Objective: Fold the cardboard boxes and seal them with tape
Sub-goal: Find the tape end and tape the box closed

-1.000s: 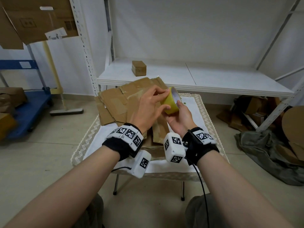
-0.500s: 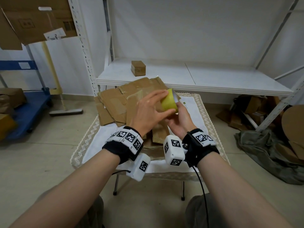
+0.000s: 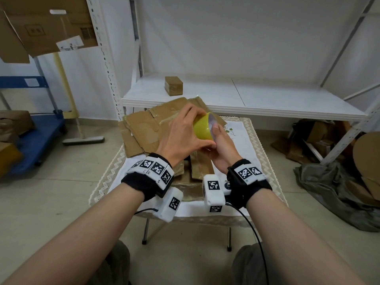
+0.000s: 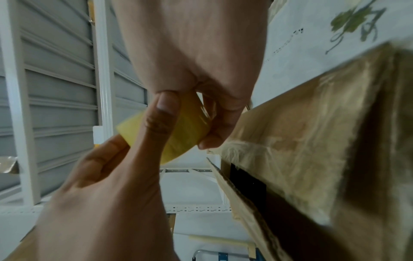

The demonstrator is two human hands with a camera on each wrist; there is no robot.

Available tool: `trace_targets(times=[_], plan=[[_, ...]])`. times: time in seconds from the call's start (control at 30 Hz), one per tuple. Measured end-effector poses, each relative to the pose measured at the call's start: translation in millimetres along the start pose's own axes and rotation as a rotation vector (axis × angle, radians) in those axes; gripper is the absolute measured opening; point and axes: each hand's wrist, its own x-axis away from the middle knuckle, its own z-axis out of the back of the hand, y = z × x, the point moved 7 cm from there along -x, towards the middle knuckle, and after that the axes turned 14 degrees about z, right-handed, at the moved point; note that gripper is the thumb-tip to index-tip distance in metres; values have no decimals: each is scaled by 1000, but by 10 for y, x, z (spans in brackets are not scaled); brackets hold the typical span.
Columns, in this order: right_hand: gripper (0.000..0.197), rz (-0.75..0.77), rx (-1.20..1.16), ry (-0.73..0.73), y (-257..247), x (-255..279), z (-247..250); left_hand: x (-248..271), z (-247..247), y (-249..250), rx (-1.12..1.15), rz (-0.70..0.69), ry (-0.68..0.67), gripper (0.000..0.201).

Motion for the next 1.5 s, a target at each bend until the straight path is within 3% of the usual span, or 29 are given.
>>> trace_targets(times=[0.23, 0.43, 0.87, 1.17, 1.33, 1.5], plan=[[39, 27, 23, 2, -9, 12, 50, -21, -60, -35, -3, 60, -44, 83], [24, 48, 86, -13, -18, 33, 42, -106, -167, -156, -25, 99, -131, 84], [24, 55, 66, -2, -43, 13, 43, -33, -109, -110, 22, 67, -41, 78], [36, -1, -31, 23, 32, 3, 115, -28, -145, -28, 37, 54, -105, 65], [29, -75, -107, 42, 37, 38, 102, -12, -126, 43, -34, -6, -16, 52], [40, -128, -95, 121, 55, 44, 164, -39, -100, -3, 103, 40, -84, 41]])
